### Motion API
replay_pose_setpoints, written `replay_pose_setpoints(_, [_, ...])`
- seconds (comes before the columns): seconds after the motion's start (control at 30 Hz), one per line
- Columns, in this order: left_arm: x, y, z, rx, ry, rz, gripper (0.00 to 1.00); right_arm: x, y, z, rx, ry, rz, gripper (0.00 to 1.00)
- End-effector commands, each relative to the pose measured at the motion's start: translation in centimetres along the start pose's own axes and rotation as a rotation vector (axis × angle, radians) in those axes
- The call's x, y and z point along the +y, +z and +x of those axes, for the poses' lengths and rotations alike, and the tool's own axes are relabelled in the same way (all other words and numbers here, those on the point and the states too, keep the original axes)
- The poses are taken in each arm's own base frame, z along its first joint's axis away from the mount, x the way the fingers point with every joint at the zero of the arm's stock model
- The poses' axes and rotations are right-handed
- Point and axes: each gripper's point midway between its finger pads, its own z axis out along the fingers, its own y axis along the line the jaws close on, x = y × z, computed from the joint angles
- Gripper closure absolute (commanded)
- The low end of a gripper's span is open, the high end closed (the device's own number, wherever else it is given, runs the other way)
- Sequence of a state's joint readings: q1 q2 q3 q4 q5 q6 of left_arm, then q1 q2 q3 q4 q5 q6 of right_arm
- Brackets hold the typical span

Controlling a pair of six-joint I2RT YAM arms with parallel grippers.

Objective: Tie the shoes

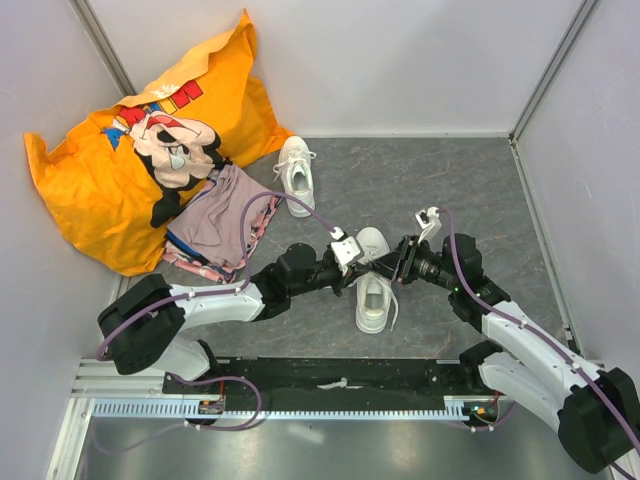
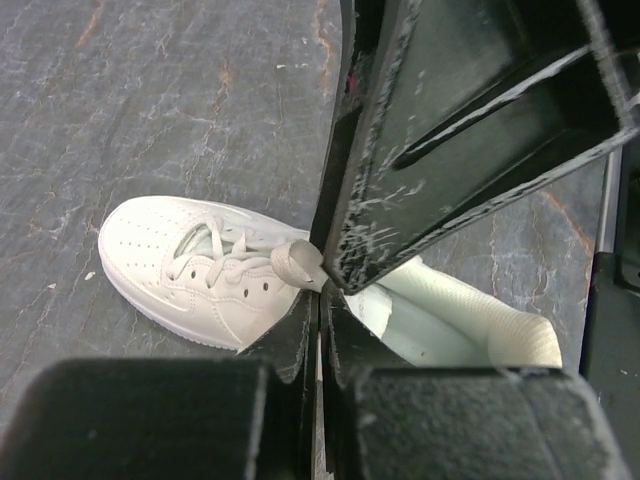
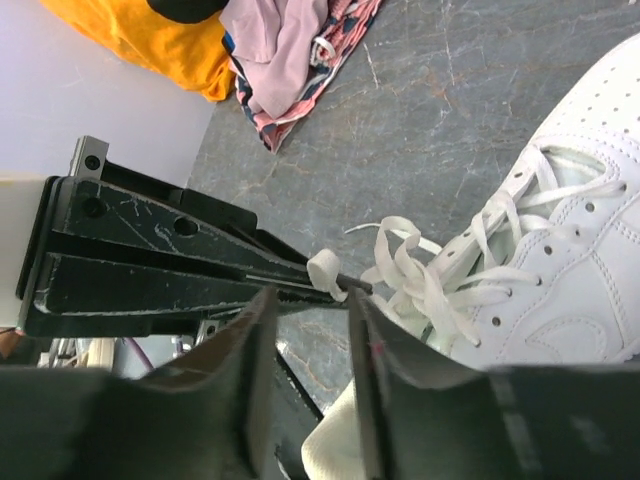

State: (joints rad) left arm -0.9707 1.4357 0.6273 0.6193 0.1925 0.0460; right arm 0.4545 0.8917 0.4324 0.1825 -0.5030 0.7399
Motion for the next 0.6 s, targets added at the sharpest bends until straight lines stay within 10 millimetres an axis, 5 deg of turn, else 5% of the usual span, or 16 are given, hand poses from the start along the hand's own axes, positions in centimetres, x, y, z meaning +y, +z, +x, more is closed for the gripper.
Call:
replay_pose_setpoints(0.0, [0.0, -0.1, -1.8, -0.032, 0.072, 0.015, 0.98, 1.7, -0.7, -1.2, 0.001, -0.118, -0.035, 0.52])
replay_pose_setpoints(0.2, [-0.5, 0.0, -1.6, -0.022, 0.102, 0.05, 0.98, 1.3, -0.2, -1.3, 0.055, -0.142, -0.008, 0.43])
replay_pose_setpoints(0.57, [-0.6, 0.2, -2.0, -0.024, 0.138, 0.063, 0.98, 0.4, 1.3, -0.7, 0.108, -0.057, 0.026, 0.47])
